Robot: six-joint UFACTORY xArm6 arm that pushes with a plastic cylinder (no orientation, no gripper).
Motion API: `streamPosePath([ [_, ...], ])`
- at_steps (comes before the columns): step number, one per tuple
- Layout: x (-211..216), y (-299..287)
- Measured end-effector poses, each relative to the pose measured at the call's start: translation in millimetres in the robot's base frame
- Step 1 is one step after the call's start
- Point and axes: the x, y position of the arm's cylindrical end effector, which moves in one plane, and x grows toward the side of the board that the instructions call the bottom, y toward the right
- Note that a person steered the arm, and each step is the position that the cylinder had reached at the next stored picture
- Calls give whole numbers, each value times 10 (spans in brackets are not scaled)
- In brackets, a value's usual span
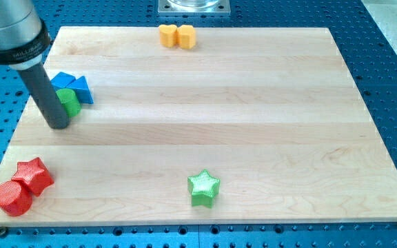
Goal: Move the green star slightly left
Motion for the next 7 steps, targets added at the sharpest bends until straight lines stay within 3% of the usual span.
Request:
streamPosePath([
  [2,77,-150],
  [3,541,18],
  [4,941,824],
  [7,1059,3354],
])
